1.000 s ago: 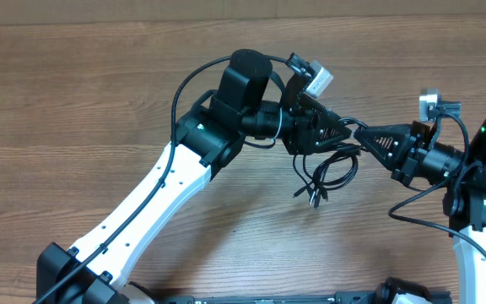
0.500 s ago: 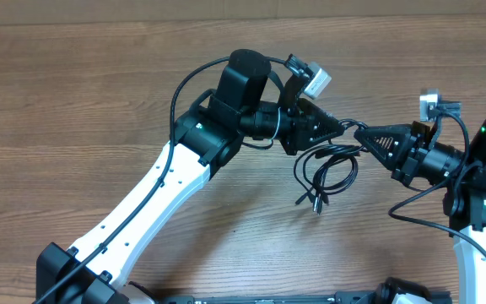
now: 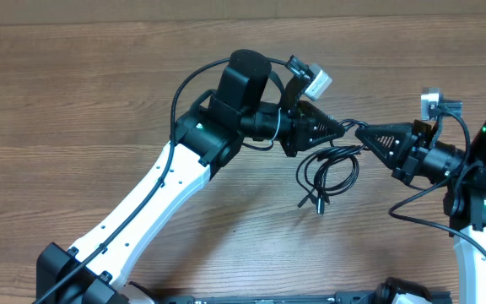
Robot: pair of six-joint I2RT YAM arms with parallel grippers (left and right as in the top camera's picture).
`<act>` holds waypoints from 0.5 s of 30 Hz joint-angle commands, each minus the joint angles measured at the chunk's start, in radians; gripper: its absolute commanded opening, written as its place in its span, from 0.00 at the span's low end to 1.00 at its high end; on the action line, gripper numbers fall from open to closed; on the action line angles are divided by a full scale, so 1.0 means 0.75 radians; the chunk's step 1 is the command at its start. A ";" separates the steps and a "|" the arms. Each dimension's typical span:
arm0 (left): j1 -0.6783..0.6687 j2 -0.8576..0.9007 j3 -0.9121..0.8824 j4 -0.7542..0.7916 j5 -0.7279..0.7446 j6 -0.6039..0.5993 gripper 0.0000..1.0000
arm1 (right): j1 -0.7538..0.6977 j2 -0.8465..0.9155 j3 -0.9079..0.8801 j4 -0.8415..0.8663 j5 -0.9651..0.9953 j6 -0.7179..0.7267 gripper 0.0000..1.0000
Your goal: Untangle cables
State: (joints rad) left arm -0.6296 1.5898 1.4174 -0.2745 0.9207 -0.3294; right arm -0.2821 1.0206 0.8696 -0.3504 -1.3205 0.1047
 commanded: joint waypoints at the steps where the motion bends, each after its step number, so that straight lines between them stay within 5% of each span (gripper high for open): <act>1: -0.060 -0.008 0.009 0.006 0.056 0.010 0.04 | -0.001 -0.005 0.020 0.033 -0.023 -0.001 0.04; 15: -0.103 -0.008 0.009 0.193 0.194 -0.021 0.04 | -0.001 0.021 0.020 0.025 0.039 -0.001 0.04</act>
State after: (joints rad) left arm -0.6659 1.5902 1.4136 -0.1562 0.9504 -0.3408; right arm -0.2882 1.0214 0.8696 -0.3267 -1.3182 0.1032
